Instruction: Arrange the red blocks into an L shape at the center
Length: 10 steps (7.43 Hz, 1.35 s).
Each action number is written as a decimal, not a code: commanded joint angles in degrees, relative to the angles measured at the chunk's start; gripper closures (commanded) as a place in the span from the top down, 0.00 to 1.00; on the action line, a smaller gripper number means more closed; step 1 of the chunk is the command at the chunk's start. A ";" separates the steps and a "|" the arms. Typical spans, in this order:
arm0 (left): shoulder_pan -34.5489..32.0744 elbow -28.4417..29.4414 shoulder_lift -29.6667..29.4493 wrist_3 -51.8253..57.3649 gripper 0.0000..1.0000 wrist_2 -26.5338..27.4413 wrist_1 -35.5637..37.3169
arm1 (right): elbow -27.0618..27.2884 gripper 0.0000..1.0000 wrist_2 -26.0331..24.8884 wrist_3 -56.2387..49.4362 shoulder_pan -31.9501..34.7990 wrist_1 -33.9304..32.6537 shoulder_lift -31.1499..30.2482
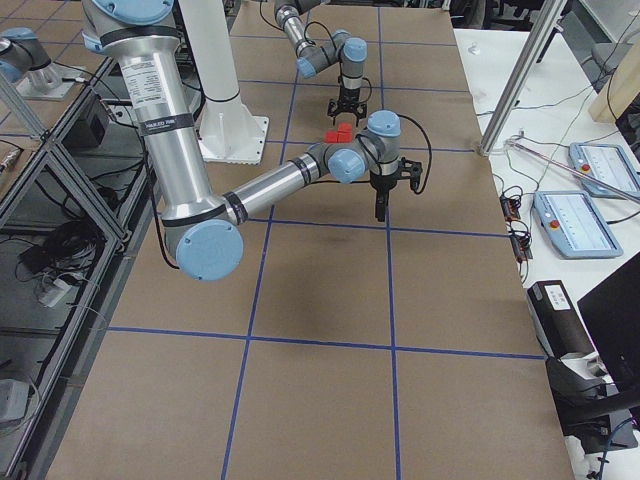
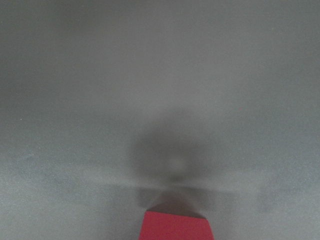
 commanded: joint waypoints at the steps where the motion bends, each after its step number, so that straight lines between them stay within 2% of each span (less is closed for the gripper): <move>1: -1.05 -3.65 0.60 2.79 1.00 -0.42 0.47 | 0.04 0.99 0.00 0.00 0.00 0.00 0.04; 2: -2.02 -8.90 3.21 8.03 1.00 -1.21 1.60 | 0.04 0.99 0.00 0.00 0.00 0.00 0.04; 3: -2.64 -15.66 8.46 15.92 1.00 -2.17 2.48 | 0.13 0.99 0.09 -0.09 0.00 0.00 -0.14; 5: -3.25 -32.78 26.70 36.98 1.00 -2.09 2.23 | 0.39 0.99 0.26 -0.61 0.96 0.00 -0.40; 6: -5.87 -37.82 34.71 49.79 1.00 -2.18 1.79 | 0.57 0.99 0.79 -1.05 2.79 0.00 -0.40; 8: -15.33 -38.76 41.79 74.14 1.00 -4.10 1.53 | 0.39 0.99 6.55 -6.89 9.45 -0.61 -1.19; 10: -31.39 -34.39 46.99 105.50 1.00 -14.16 1.61 | -0.40 0.99 12.37 -20.50 18.94 -3.23 -4.17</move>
